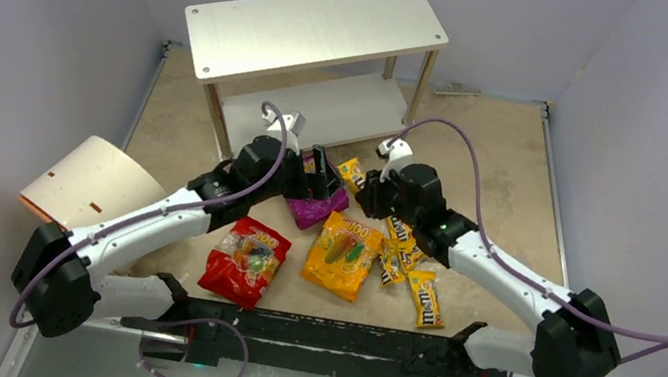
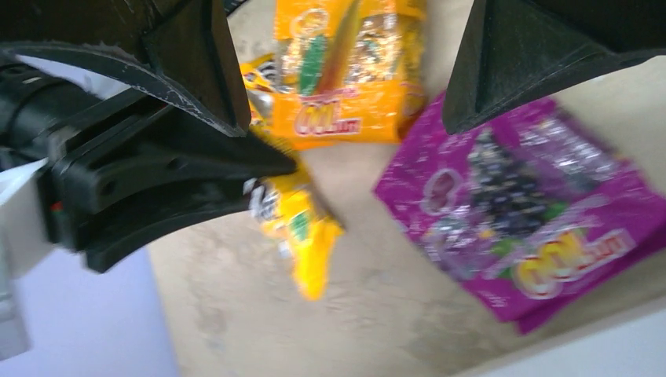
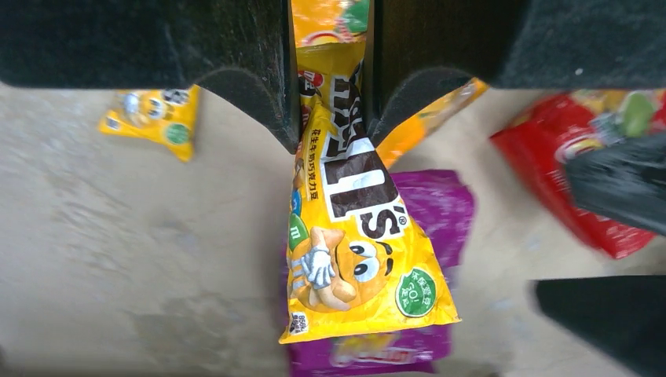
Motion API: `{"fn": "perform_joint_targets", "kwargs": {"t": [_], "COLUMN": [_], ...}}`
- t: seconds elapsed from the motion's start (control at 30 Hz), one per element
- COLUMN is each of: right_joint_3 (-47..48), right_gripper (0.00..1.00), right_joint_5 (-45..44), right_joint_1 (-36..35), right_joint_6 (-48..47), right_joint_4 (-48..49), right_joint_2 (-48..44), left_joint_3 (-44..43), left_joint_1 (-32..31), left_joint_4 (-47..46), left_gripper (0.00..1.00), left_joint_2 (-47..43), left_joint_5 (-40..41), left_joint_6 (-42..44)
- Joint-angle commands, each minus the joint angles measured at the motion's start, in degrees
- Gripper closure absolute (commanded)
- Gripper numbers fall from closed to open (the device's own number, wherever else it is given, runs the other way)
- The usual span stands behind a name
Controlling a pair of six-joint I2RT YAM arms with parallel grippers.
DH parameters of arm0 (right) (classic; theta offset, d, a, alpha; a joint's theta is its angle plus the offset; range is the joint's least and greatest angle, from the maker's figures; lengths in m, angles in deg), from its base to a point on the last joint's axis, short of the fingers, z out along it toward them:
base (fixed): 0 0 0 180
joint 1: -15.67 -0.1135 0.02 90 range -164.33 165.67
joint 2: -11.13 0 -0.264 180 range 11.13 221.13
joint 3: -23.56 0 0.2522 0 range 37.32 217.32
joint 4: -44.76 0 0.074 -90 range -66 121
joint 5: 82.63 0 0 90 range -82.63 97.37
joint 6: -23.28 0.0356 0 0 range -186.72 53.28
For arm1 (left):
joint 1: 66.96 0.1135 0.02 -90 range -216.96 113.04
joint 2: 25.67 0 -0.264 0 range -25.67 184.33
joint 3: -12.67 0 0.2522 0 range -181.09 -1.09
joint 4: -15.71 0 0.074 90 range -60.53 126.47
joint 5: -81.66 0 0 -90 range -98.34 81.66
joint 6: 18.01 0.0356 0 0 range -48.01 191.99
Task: Place and organize the candy bags onto the shelf
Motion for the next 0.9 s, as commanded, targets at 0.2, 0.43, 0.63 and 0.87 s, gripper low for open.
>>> {"fn": "perform_joint_targets", "kwargs": {"t": [0.2,0.43,0.63,0.87], "right_joint_3": [-0.8,-1.5,-2.3,-2.3], "right_gripper": [0.68,0.69,0.69,0.61], "right_joint_5": [3.8,3.6,5.6,1.2], "right_joint_1": [-7.2,-8.7,-9.3,-9.5], "right_joint_6": [2.0,2.9,3.0,3.3], "right_joint_4": [7.0,9.5,12.1,11.2], "right_joint_2": [-3.5,-5.4,-6.3,-7.1], "left_joint_3": [1.7,2.9,3.0,3.0], "left_joint_1": [0.9,0.9,1.0,1.0], "left_joint_4": [-13.3,-15.1,-15.4,-15.7], "left_gripper": [0.13,0.37,0.55,0.81], "left_joint_2": [2.7,4.3,5.4,4.6], "left_joint_5": [-10.9,-11.1,-11.2,-12.1], "left_joint_6": [-6.7,-7.4,-8.1,-7.0]}}
